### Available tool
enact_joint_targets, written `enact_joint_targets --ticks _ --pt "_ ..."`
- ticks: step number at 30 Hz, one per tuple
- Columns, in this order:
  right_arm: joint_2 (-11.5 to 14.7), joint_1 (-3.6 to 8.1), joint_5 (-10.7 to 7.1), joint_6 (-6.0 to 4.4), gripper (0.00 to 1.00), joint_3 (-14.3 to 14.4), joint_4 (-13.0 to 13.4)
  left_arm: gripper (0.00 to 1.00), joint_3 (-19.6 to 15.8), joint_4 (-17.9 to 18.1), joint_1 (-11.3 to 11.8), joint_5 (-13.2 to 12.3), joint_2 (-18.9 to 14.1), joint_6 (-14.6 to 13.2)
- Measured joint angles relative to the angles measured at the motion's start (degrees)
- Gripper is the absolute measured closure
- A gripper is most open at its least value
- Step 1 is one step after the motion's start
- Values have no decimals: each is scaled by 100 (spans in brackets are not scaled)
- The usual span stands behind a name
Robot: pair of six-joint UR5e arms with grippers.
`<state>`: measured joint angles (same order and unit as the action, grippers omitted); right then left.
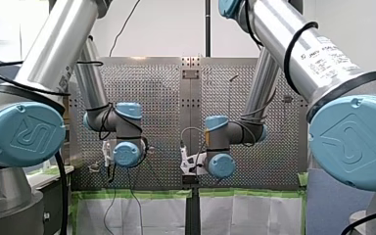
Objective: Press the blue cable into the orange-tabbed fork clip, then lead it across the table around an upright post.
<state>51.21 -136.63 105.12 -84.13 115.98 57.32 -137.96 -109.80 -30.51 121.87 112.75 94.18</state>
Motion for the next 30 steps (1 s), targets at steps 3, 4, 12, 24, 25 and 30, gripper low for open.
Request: enact_joint_targets --ticks 3,4,12,24,25,30 --pt "0 0 0 0 100 0 0 100 -27 -144 18 -146 -48 34" --pt "0 0 1 0 100 0 0 100 -30 -190 21 -190 -54 39" --pt "0 0 0 0 100 0 0 100 -35 -378 25 -405 -65 47" --pt "-31 -32 32 -30 100 32 -30 100 -102 -428 90 -479 -103 64" --pt "-51 -58 57 -57 100 59 -58 100 -135 -454 124 -513 -132 69" --pt "21 -267 266 -266 100 217 -267 100 -271 -685 254 -666 -370 182"
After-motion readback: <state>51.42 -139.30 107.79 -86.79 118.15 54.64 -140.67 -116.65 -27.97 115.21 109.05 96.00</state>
